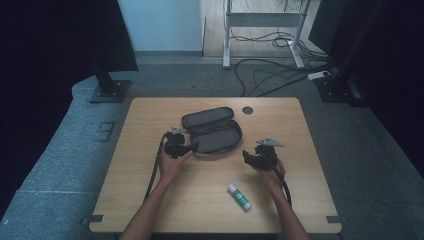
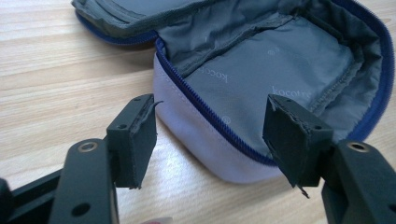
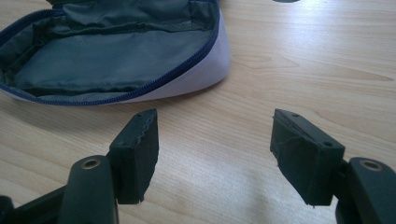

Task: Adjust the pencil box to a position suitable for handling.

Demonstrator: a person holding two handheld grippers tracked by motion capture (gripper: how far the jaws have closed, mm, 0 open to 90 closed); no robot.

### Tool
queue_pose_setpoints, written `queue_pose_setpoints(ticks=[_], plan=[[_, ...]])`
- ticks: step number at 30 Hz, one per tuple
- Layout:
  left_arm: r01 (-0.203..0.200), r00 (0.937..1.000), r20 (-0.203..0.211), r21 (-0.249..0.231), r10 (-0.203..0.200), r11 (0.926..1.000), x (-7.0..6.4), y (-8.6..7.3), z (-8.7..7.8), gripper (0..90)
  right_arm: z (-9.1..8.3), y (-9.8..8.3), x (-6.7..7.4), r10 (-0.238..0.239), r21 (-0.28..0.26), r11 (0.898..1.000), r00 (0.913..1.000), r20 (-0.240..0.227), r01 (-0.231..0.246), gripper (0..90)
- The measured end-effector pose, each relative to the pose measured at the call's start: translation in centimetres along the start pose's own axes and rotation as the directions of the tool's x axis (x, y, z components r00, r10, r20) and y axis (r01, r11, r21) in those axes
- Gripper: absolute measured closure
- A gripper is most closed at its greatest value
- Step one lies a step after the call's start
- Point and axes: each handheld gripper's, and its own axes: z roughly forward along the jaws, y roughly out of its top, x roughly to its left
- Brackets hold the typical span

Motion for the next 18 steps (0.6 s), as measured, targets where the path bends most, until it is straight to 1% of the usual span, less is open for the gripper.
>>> queue_pose_setpoints(ticks=[3, 4, 5, 6, 7, 8, 9, 10, 11, 12, 13, 14, 15, 17, 18], plan=[[-0.044, 0.9982, -0.041, -0.004, 0.044, 0.999, -0.4, 0.3, 0.5, 37.6, 0.3, 0.1, -0.1, 0.001, -0.005, 1.0, 1.0, -0.002, -0.001, 32.6], [-0.043, 0.9981, -0.045, -0.006, 0.042, 0.9991, -0.4, 0.3, 0.6, 38.8, 0.4, 0.2, -0.2, 0.007, 0.006, 1.0, 1.0, -0.004, -0.007, 32.5], [-0.043, 0.9981, -0.045, -0.006, 0.042, 0.9991, -0.4, 0.3, 0.6, 39.6, 0.5, 0.2, -0.2, 0.01, 0.008, 1.0, 0.9999, -0.004, -0.01, 32.5], [-0.029, 0.9986, -0.045, 0.002, 0.029, 0.9996, -0.2, 0.3, 0.9, 40.3, 0.5, 0.4, -0.3, 0.009, 0.008, 1.0, 1.0, 0.0, -0.009, 32.5], [-0.029, 0.9986, -0.045, 0.002, 0.029, 0.9996, -0.2, 0.3, 0.9, 40.7, 0.5, 0.4, -0.3, 0.009, 0.008, 1.0, 1.0, 0.0, -0.009, 32.5], [-0.022, 0.9983, -0.053, 0.022, 0.023, 0.9995, 0.1, 0.1, 1.3, 41.2, 0.6, 0.7, -0.4, 0.007, 0.007, 1.0, 1.0, -0.001, -0.007, 32.5], [-0.022, 0.9983, -0.053, 0.022, 0.023, 0.9995, 0.1, 0.1, 1.3, 41.5, 0.7, 0.8, -0.4, 0.004, 0.005, 1.0, 1.0, -0.001, -0.004, 32.5], [-0.004, 0.999, -0.044, 0.031, 0.005, 0.9995, 0.3, 0.0, 1.5, 41.4, 0.7, 1.0, -0.4, 0.0, 0.002, 1.0, 1.0, 0.001, 0.0, 32.6], [0.005, 0.9992, -0.039, 0.031, -0.004, 0.9995, 0.4, 0.0, 1.6, 41.7, 0.8, 1.2, -0.4, -0.003, -0.002, 1.0, 1.0, 0.001, 0.003, 33.2], [0.006, 0.9993, -0.038, 0.03, -0.005, 0.9995, 0.4, 0.0, 1.6, 42.9, 0.8, 1.3, -0.3, -0.004, -0.018, 1.0, 1.0, -0.003, 0.003, 34.7], [0.006, 0.9993, -0.038, 0.03, -0.005, 0.9995, 0.4, 0.0, 1.6, 43.8, 0.8, 1.3, -0.3, -0.004, -0.018, 1.0, 1.0, -0.003, 0.003, 34.7], [0.005, 0.9994, -0.033, 0.029, -0.004, 0.9996, 0.3, -0.1, 1.7, 45.6, 1.2, 1.6, -0.3, -0.005, -0.002, 1.0, 1.0, -0.003, 0.005, 34.4], [0.002, 0.9996, -0.03, 0.031, -0.001, 0.9995, 0.3, -0.1, 1.8, 46.6, 1.3, 1.7, -0.2, -0.008, -0.001, 1.0, 1.0, -0.002, 0.008, 34.5], [0.004, 0.9998, -0.021, 0.04, -0.003, 0.9992, 0.3, -0.2, 2.0, 50.3, 1.5, 2.2, -0.2, -0.011, -0.009, 1.0, 0.9999, -0.001, 0.011, 35.2], [0.007, 0.9998, -0.017, 0.041, -0.006, 0.9991, 0.3, -0.2, 2.1, 51.7, 1.6, 2.5, -0.1, -0.016, -0.023, 1.0, 0.9999, -0.002, 0.016, 35.7]])
